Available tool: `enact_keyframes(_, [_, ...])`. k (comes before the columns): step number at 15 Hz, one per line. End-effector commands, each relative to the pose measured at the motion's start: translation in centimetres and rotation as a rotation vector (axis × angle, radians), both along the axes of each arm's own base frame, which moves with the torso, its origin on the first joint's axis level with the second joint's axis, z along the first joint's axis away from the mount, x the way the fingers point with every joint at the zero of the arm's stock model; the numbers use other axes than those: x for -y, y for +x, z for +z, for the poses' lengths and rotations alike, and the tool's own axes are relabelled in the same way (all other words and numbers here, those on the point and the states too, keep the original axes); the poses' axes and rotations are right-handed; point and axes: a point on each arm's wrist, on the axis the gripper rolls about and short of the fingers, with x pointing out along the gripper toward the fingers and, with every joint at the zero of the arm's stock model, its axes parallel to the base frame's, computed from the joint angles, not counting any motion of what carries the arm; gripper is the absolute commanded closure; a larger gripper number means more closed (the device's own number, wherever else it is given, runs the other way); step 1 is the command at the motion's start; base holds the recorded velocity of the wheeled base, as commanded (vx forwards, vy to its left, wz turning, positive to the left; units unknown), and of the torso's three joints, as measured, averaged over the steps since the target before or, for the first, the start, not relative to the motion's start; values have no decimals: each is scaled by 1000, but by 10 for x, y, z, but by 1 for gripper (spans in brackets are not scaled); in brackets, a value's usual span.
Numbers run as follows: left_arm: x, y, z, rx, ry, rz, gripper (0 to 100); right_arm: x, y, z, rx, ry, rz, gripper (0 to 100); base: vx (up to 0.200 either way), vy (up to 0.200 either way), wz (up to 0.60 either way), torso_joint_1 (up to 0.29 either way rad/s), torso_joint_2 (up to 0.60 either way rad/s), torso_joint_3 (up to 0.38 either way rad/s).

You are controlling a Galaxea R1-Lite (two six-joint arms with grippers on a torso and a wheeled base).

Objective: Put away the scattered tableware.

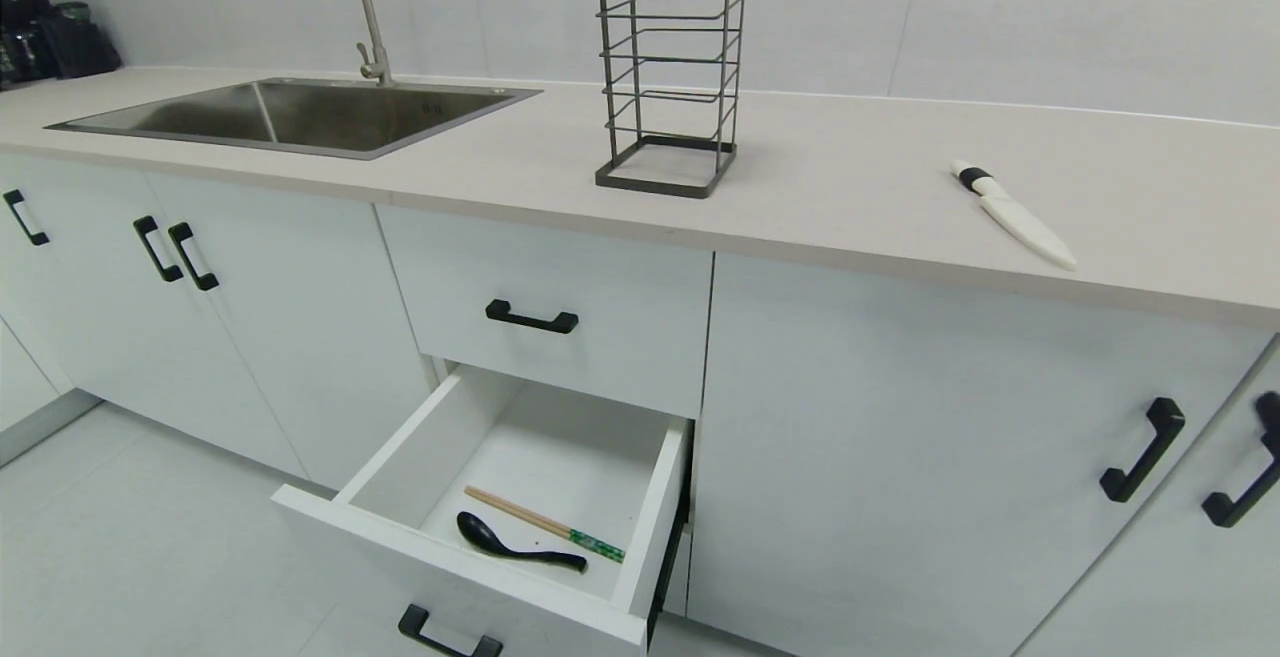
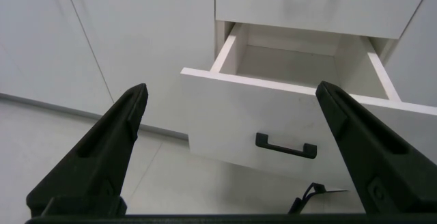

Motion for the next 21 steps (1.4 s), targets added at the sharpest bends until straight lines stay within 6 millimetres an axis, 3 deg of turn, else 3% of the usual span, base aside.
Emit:
enact_keyframes(1, [0, 0, 0, -1, -16, 0, 0, 19, -57, -15, 211, 39, -118, 0, 0, 0, 0, 0, 0, 0])
enact_keyframes(4, [0, 0, 0, 0, -16, 0, 0, 22, -85, -45, 285, 54, -136, 0, 0, 0, 0, 0, 0, 0])
enact_keyframes(5, [0, 0, 0, 2, -16, -2, 0, 22, -88, -50, 292, 57, -139, 0, 0, 0, 0, 0, 0, 0])
enact_keyframes(6, [0, 0, 0, 0, -16, 0, 0, 23, -90, -68, 271, 69, -138, 0, 0, 0, 0, 0, 0, 0])
enact_keyframes(8, [0, 0, 0, 0, -15, -2, 0, 24, -89, -71, 231, 117, -208, 0, 0, 0, 0, 0, 0, 0])
enact_keyframes(9, [0, 0, 0, 2, -12, -5, 0, 24, -86, -76, 167, 136, -259, 0, 0, 0, 0, 0, 0, 0])
enact_keyframes(11, [0, 0, 0, 1, 1, -12, 0, 25, -78, -105, -114, 98, -380, 0, 0, 0, 0, 0, 0, 0])
enact_keyframes(13, [0, 0, 0, -1, -2, -12, 0, 24, -86, -130, -238, 76, -451, 0, 0, 0, 0, 0, 0, 0])
enact_keyframes(21, [1, 0, 1, 12, 38, -41, 0, 25, -85, -129, -253, 68, -463, 0, 0, 0, 0, 0, 0, 0])
